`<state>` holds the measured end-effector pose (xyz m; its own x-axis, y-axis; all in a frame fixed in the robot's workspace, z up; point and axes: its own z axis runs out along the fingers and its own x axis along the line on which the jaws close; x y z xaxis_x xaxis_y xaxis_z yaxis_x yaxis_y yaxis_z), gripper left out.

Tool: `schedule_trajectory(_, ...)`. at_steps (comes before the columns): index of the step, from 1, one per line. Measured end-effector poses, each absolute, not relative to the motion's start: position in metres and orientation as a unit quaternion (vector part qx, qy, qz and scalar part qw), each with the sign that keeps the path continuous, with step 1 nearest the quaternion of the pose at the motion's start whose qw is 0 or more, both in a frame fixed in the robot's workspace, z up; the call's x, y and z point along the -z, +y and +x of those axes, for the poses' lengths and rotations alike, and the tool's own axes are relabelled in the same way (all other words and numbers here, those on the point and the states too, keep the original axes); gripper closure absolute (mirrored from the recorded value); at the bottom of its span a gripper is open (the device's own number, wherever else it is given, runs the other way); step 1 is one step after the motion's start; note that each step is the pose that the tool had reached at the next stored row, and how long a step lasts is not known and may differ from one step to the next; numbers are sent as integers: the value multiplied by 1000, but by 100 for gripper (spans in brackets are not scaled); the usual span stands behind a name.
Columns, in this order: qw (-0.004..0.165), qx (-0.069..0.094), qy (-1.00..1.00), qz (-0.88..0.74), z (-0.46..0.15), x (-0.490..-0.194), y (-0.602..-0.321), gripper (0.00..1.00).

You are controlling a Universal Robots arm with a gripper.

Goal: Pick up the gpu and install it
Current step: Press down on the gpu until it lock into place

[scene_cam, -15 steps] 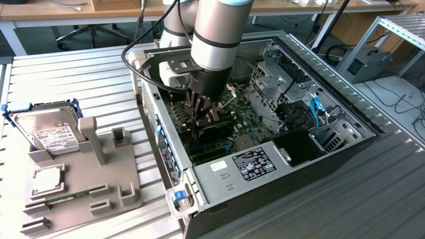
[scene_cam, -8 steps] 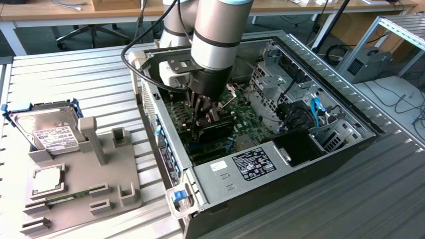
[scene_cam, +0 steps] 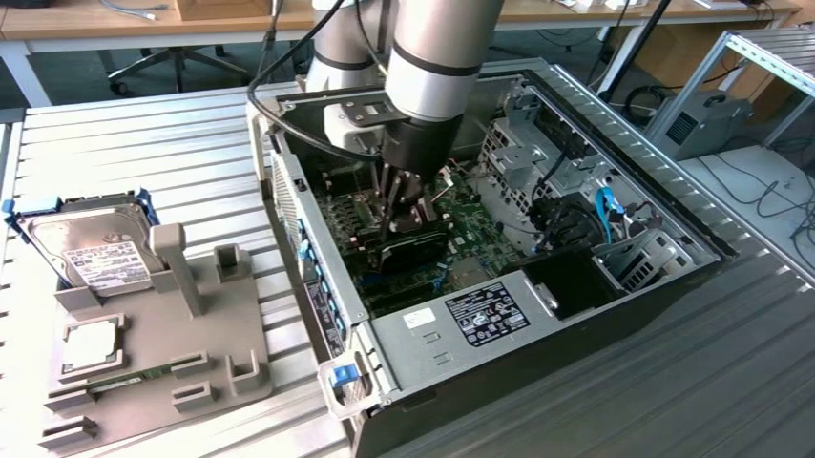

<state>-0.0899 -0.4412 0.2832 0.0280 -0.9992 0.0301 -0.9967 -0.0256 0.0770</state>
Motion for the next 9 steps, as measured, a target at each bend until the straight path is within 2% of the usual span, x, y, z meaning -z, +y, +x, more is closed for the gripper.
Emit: schedule_trajectory(9, 34, 25, -697, 716, -62, -290, -441, 89)
